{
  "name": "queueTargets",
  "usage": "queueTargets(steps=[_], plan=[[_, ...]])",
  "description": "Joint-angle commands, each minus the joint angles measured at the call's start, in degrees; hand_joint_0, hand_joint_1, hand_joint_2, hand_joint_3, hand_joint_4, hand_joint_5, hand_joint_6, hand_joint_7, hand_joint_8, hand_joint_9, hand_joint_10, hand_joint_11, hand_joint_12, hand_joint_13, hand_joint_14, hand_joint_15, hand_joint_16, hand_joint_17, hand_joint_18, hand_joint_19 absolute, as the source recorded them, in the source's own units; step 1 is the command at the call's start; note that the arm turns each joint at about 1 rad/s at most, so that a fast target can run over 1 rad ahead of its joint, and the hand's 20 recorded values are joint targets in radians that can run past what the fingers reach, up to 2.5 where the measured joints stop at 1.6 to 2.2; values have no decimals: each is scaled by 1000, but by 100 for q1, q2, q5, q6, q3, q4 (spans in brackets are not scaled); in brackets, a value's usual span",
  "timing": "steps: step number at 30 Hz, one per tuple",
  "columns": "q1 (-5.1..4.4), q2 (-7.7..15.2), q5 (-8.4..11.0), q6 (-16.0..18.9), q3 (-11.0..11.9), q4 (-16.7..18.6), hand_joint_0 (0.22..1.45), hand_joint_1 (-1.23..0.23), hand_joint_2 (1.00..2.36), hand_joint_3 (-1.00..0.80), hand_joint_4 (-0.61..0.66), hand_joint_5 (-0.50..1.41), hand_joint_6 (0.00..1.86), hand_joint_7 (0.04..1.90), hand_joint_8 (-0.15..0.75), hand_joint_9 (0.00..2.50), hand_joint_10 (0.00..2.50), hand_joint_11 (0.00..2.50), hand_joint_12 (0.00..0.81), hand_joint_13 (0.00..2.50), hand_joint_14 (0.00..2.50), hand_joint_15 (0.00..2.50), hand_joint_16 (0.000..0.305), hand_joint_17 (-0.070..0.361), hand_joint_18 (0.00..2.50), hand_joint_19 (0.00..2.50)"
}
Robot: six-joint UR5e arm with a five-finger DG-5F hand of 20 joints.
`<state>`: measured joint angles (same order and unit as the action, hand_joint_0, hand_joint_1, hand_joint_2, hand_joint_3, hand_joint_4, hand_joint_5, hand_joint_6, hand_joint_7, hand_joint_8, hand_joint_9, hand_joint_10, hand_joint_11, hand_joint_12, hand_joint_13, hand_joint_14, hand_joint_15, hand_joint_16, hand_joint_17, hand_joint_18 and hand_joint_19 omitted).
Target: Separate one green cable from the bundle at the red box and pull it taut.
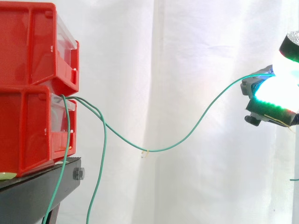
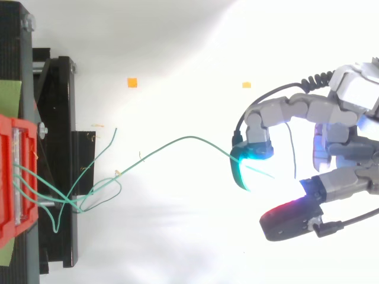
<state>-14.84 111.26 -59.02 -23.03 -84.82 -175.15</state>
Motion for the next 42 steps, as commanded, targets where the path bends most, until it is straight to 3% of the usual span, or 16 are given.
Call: queueTargets(steps=[1, 10, 12, 13, 18, 24, 29, 35, 42], plan=[[16, 1, -13, 0, 1, -19, 716, -753, 1012, -305, -24, 147, 503, 1379, -5, 2500, 2500, 344, 428, 2500, 26, 1593, 45, 102, 1842, 386], [8, 1, -39, 44, 10, -134, 715, -752, 1012, -305, -23, 147, 502, 1385, -4, 2500, 2500, 360, 429, 2500, 26, 1597, 45, 101, 1842, 385], [-1, 1, -118, 27, 1, -388, 715, -753, 1012, -305, -23, 147, 502, 1384, -4, 2500, 2500, 359, 429, 2500, 26, 1603, 45, 101, 1841, 385], [-10, -8, -259, 53, 1, -845, 715, -753, 1012, -305, -22, 147, 502, 1385, -4, 2500, 2500, 358, 428, 2500, 26, 1596, 45, 101, 1841, 386], [-10, 1, -373, 62, 1, -1083, 715, -753, 1012, -306, -22, 147, 503, 1378, -4, 2500, 2500, 331, 429, 2500, 26, 1595, 45, 101, 1841, 386], [-10, -8, -320, 71, 1, -1109, 714, -752, 1012, -305, -22, 147, 503, 1379, -3, 2500, 2500, 349, 418, 2500, 26, 1608, 45, 101, 1841, 385], [-27, -245, -268, 27, 1, -1223, 714, -752, 1012, -306, -21, 147, 502, 1385, -3, 2500, 2500, 348, 421, 2500, 27, 1596, 45, 101, 1839, 386], [-63, -403, -74, 35, 1, -1531, 714, -753, 1012, -305, -21, 147, 502, 1385, -3, 2500, 2500, 346, 420, 2500, 26, 1596, 45, 100, 1840, 383], [-89, -429, -30, 62, -70, -1636, 714, -752, 1013, -308, -15, 147, 503, 1384, -2, 2500, 2500, 342, 421, 2500, 26, 1596, 44, 99, 1837, 384]])
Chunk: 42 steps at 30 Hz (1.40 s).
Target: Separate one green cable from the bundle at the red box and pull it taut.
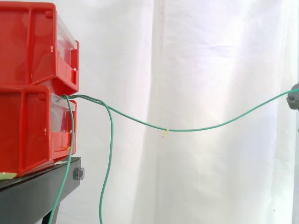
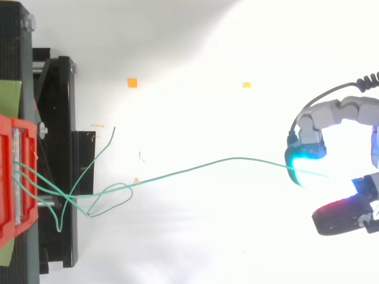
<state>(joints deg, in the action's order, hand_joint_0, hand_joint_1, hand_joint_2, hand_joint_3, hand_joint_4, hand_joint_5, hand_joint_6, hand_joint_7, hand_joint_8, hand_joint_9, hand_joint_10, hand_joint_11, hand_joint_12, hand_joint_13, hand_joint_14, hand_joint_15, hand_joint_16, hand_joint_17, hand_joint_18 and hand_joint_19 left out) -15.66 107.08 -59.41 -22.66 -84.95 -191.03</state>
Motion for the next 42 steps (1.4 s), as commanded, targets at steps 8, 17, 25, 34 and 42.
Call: queueTargets(steps=[8, 17, 25, 34, 42], plan=[[-69, -320, 166, 78, -558, 277, 714, -752, 1012, -307, -21, 147, 502, 1385, -2, 2500, 2500, 340, 419, 2500, 26, 1595, 44, 100, 1835, 385], [-96, -320, 184, 245, -558, 382, 712, -749, 1012, -309, -19, 147, 502, 1385, 0, 2500, 2500, 352, 419, 2500, 26, 1597, 44, 99, 1835, 385], [-113, -320, 158, 209, -558, 391, 709, -747, 1012, -308, -18, 147, 502, 1382, 2, 2500, 2500, 341, 421, 2500, 26, 1598, 44, 100, 1837, 386], [-104, -311, 166, 183, -558, 593, 709, -748, 1012, -306, -18, 147, 502, 1383, 1, 2500, 2500, 321, 419, 2500, 26, 1599, 44, 99, 1838, 385], [-104, -311, 166, 183, -558, 804, 710, -749, 1012, -305, -18, 147, 502, 1386, 1, 2500, 2500, 330, 420, 2500, 26, 1600, 44, 98, 1839, 382]])
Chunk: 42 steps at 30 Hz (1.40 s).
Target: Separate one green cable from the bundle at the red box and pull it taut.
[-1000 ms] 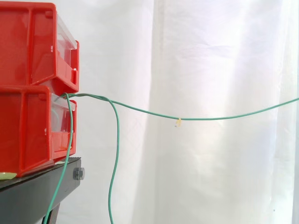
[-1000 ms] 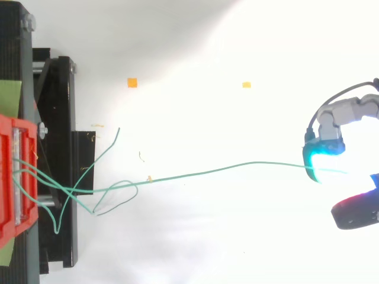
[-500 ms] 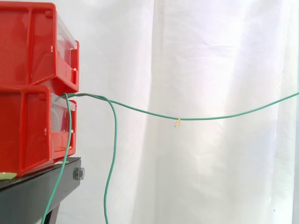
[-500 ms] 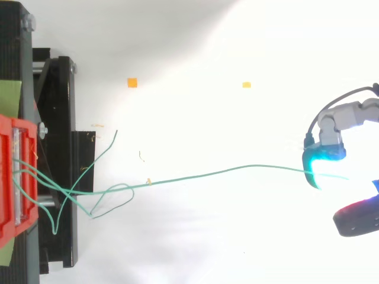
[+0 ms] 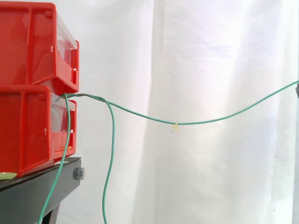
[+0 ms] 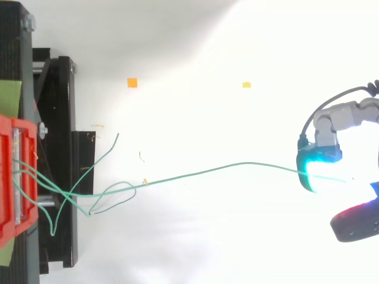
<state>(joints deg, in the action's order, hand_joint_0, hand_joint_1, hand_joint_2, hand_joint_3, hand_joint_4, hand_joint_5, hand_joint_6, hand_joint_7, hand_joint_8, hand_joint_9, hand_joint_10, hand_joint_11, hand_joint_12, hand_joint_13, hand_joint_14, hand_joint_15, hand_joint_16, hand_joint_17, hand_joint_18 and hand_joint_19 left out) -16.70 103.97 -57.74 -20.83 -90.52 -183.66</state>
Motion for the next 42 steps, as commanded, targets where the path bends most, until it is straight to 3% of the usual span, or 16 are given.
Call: queueTargets(steps=[1, 12, 15, 17, 23, 32, 42], plan=[[0, 0, 0, 0, -1, 67, 711, -749, 1012, -308, -19, 148, 502, 1379, 0, 2500, 2500, 328, 416, 2500, 26, 1597, 43, 96, 1836, 380], [0, 0, 0, 0, -1, 76, 710, -751, 1012, -306, -27, 148, 502, 1381, -9, 2500, 2500, 307, 402, 2500, 26, 1604, 35, 78, 1769, 240], [0, -8, 0, 0, -1, 67, 710, -752, 1012, -306, -26, 148, 502, 1382, -9, 2500, 2500, 325, 402, 2500, 26, 1612, 19, 43, 1692, 142], [0, 0, 0, 0, -1, 76, 711, -753, 1012, -306, -27, 149, 502, 1378, -10, 2500, 2500, 305, 407, 2500, 27, 1607, 2, -5, 1631, 98], [0, 0, 0, 0, -1, 76, 713, -760, 1012, -299, -18, 149, 502, 1375, -4, 2500, 2500, 262, 401, 2500, 24, 1643, 24, -54, 1652, 124], [0, 0, 0, 0, 8, 76, 716, -768, 1013, -293, -23, 150, 502, 1382, -5, 2500, 2500, 297, 404, 2500, 18, 1701, 30, -67, 1787, 365], [0, 0, 0, 0, 8, 76, 717, -768, 1013, -296, -23, 150, 503, 1382, -3, 2500, 2500, 309, 399, 2500, 18, 1710, 28, -63, 1828, 414]])
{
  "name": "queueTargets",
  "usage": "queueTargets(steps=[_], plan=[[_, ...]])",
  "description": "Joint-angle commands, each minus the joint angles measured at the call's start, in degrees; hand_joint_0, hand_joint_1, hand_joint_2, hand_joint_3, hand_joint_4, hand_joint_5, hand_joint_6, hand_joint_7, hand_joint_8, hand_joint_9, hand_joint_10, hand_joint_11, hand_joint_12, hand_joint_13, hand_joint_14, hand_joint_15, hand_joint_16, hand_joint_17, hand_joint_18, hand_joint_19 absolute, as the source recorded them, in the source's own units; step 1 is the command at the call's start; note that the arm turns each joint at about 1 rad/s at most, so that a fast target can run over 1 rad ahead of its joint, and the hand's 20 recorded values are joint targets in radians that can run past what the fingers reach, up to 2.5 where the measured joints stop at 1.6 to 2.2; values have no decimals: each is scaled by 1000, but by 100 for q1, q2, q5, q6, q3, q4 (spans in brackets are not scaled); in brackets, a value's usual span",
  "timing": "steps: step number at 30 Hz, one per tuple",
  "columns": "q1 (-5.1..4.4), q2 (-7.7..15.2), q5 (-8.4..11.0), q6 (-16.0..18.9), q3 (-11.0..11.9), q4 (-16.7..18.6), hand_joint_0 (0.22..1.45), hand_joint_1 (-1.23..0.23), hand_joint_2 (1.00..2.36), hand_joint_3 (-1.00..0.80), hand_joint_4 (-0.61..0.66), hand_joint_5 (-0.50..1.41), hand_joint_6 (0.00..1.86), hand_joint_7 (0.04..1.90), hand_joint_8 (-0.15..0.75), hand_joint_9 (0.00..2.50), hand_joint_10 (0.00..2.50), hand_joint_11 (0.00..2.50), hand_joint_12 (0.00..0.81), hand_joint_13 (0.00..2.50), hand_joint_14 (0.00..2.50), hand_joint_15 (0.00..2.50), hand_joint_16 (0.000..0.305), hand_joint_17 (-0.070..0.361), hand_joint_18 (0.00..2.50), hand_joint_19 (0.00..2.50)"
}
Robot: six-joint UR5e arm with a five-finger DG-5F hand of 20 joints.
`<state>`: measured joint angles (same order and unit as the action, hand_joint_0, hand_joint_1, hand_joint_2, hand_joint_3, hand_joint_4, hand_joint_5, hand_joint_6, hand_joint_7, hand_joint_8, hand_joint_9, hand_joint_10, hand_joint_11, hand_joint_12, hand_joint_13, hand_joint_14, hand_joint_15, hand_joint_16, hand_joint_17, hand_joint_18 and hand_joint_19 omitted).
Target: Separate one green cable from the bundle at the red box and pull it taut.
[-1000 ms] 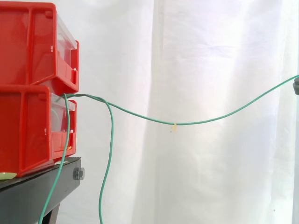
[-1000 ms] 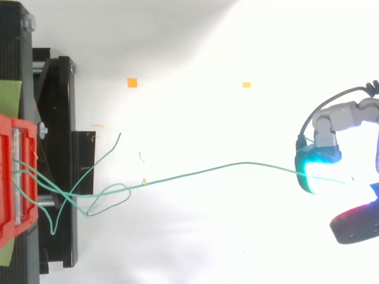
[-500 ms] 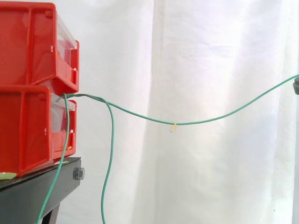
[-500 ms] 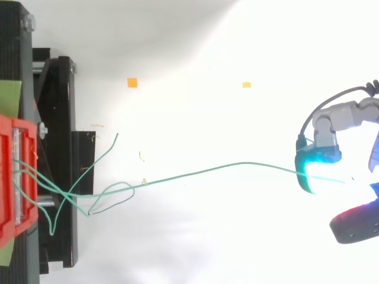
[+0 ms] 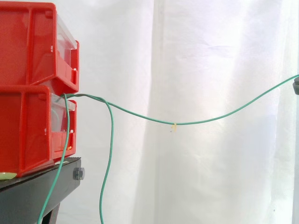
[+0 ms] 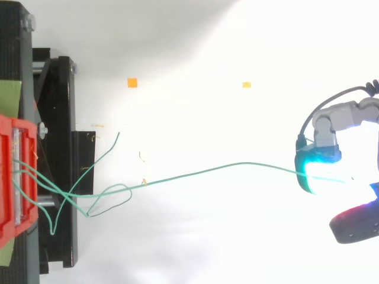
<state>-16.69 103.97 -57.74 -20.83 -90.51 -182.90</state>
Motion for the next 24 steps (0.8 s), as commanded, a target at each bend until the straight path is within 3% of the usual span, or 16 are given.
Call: queueTargets(steps=[1, 24], plan=[[-1, 0, 0, 0, 7, 0, 718, -768, 1013, -299, -17, 150, 502, 1382, -5, 2500, 2500, 298, 401, 2500, 19, 1692, 28, -63, 1828, 416], [-1, 0, 0, 0, 7, 0, 717, -763, 1013, -297, -15, 150, 502, 1383, -4, 2500, 2500, 295, 395, 2500, 17, 1702, 31, -70, 1888, 440]])
